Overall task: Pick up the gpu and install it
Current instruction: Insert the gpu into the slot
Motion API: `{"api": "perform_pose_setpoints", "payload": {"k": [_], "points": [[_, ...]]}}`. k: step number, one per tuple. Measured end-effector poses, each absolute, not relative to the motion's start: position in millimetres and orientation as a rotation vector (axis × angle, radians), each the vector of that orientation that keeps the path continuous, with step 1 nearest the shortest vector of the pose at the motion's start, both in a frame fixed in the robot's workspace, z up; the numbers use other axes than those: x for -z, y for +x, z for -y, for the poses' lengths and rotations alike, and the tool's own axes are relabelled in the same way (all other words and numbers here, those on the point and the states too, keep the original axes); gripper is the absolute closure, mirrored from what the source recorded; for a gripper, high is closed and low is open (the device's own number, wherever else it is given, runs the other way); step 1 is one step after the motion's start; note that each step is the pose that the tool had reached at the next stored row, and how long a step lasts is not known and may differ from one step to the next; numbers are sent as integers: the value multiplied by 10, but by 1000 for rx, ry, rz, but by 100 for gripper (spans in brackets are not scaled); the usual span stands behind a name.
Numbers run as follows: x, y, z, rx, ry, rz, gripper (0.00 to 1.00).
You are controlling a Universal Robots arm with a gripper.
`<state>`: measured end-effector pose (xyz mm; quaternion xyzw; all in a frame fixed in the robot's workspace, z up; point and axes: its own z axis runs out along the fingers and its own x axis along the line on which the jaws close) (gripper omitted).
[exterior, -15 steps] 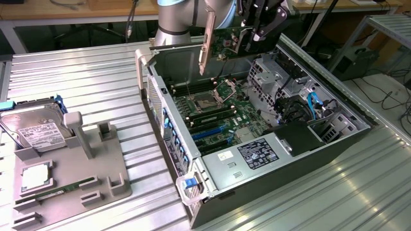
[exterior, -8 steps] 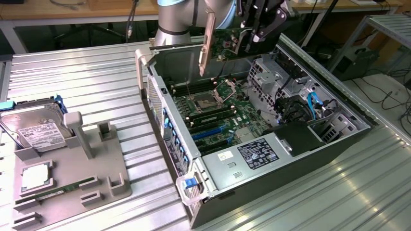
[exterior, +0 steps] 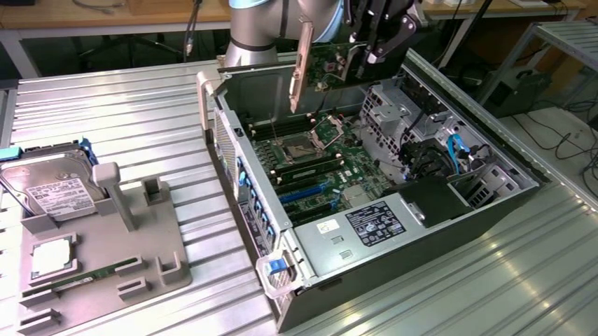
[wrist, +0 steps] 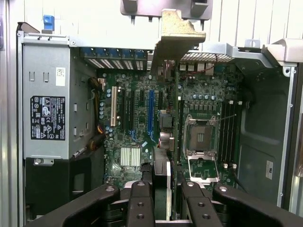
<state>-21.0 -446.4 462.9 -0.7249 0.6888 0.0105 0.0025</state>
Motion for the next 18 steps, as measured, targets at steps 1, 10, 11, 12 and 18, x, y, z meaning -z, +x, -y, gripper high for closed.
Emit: {"api": "perform_pose_setpoints", "payload": {"k": [1,10,11,12,18], "points": [[-4626,-210,4464,-33,-2275,-2159,72],[-4560,-209,4464,-33,-2284,-2150,72],[-4542,-209,4463,-33,-2281,-2153,72],[-4518,-209,4462,-33,-2273,-2161,72],[-4445,-196,4450,-30,-2271,-2166,72]]}}
